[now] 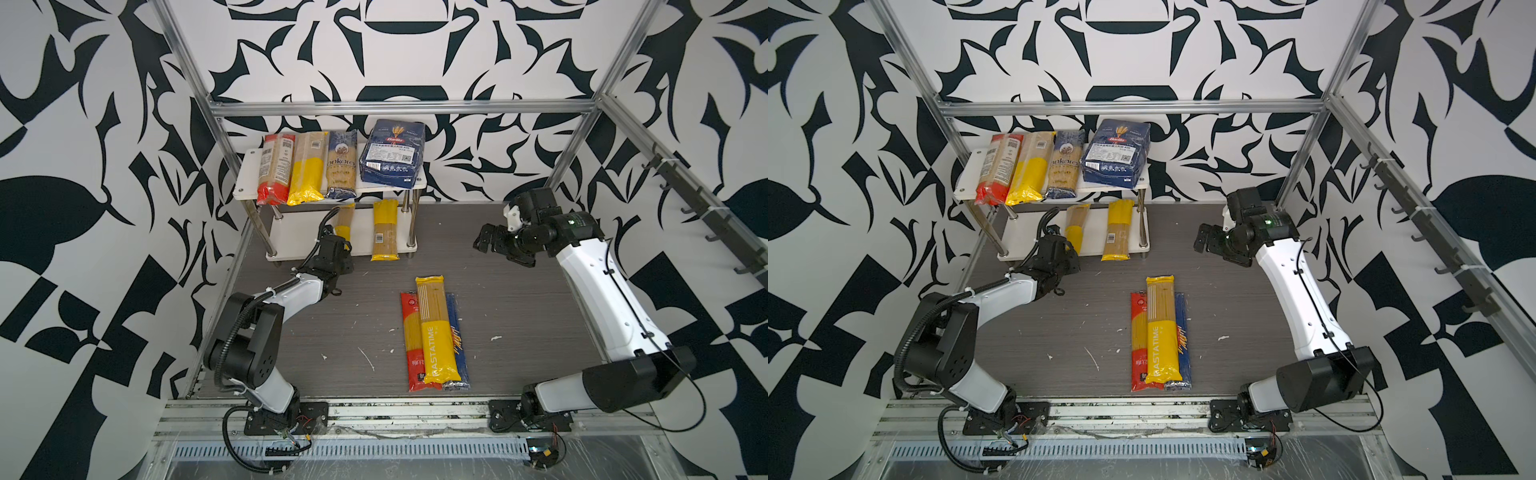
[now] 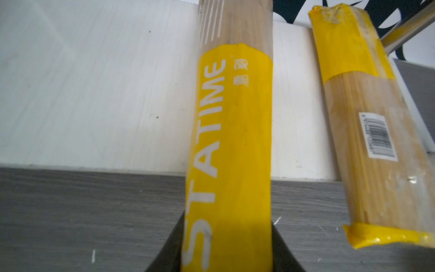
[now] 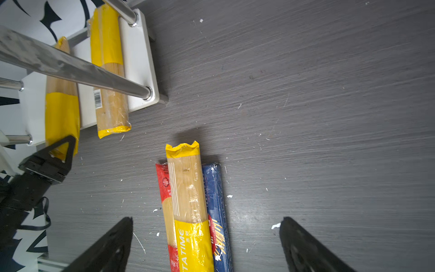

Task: Arrange pasta packages on shelves
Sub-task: Place the pasta bag on the shelf.

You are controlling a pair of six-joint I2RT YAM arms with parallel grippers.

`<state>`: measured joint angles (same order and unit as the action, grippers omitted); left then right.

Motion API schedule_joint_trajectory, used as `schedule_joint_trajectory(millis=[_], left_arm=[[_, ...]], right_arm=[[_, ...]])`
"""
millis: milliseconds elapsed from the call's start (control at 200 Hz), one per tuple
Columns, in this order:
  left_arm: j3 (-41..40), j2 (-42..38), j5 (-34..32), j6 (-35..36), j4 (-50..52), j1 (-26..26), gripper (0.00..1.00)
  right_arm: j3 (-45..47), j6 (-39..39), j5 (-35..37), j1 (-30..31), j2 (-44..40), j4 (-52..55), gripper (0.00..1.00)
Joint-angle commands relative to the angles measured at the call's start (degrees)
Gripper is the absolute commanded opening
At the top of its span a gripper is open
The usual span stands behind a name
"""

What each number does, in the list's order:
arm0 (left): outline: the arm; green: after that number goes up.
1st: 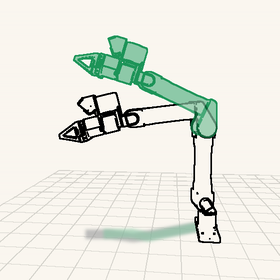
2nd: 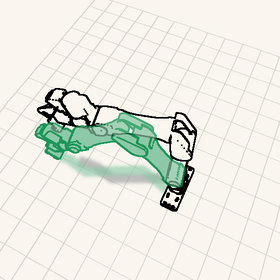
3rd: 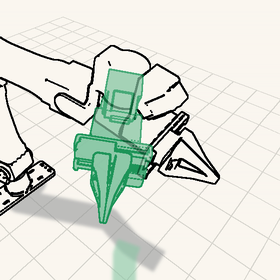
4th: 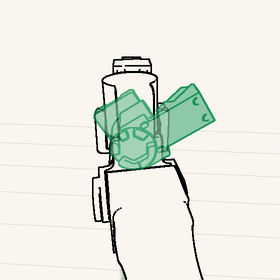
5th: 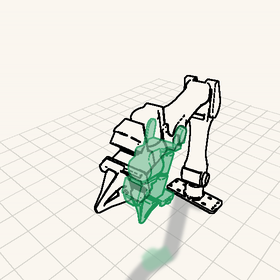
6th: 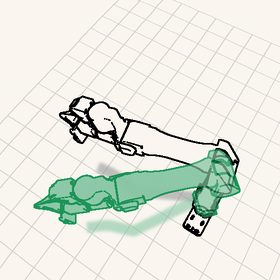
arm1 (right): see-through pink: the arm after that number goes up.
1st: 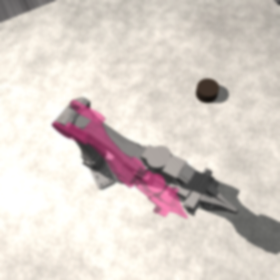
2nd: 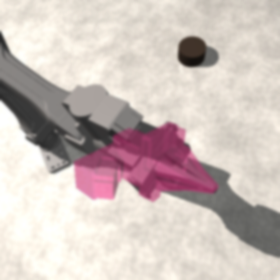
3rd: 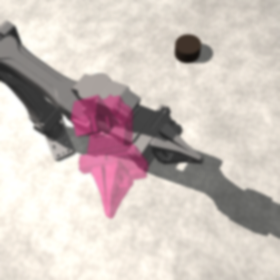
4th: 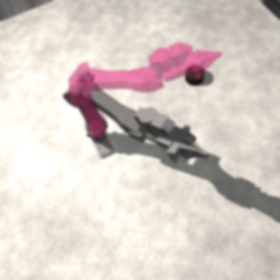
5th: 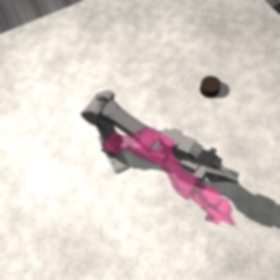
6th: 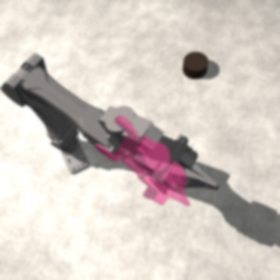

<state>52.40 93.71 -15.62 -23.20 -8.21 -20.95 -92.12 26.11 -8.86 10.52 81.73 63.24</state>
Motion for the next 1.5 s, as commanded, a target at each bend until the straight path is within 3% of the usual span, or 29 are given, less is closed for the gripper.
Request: schedule_joint_trajectory(millis=[0, 315, 720, 750, 840, 875, 930, 980, 1015, 1310, 1495], left_arm=[[4.1, 1.0, 3.0, -2.1, -10.0, 0.1, 0.00], [6.0, 3.7, 3.0, -8.3, -9.5, -1.0, 0.00], [8.4, 5.6, 1.4, -9.8, -7.3, -6.0, 0.00], [8.5, 5.6, 1.4, -10.1, -7.0, -6.2, 0.10], [8.2, 5.5, 0.6, -10.6, -5.9, -6.1, 0.70], [8.2, 5.4, 0.5, -10.7, -5.2, -6.2, 0.79], [7.9, 5.1, 0.4, -10.6, -4.4, -6.1, 0.84], [7.4, 4.4, 0.3, -10.7, -3.7, -6.1, 0.97], [6.9, 3.7, 0.1, -10.7, -3.6, -6.1, 1.00], [0.8, -8.2, -4.3, -9.5, 3.4, -6.3, 0.99], [-5.9, -20.2, -7.8, -9.6, 11.8, -6.3, 0.99]], right_arm=[[-1.0, 1.3, 2.1, -0.3, -2.6, 1.3, 1.00], [3.3, 1.9, 2.3, -0.2, -4.9, 0.3, 1.00], [7.0, 1.5, 1.3, -0.2, -7.2, -0.2, 1.00], [7.3, 1.4, 1.2, -0.2, -7.5, -0.1, 1.00], [8.1, 1.0, 1.3, -0.2, -8.5, 0.5, 1.00], [8.4, 0.8, 1.3, -0.2, -9.0, 0.7, 1.00], [8.9, 0.6, 1.5, -0.2, -9.6, 1.0, 1.00], [9.4, 0.5, 1.4, -0.2, -10.1, 1.3, 1.00], [9.8, 0.4, 1.7, -0.2, -10.3, 1.7, 1.00], [17.7, 2.3, 1.2, 0.8, -14.1, 1.1, 1.00], [25.6, 8.3, 2.0, 10.2, -16.0, -2.8, 1.00]])
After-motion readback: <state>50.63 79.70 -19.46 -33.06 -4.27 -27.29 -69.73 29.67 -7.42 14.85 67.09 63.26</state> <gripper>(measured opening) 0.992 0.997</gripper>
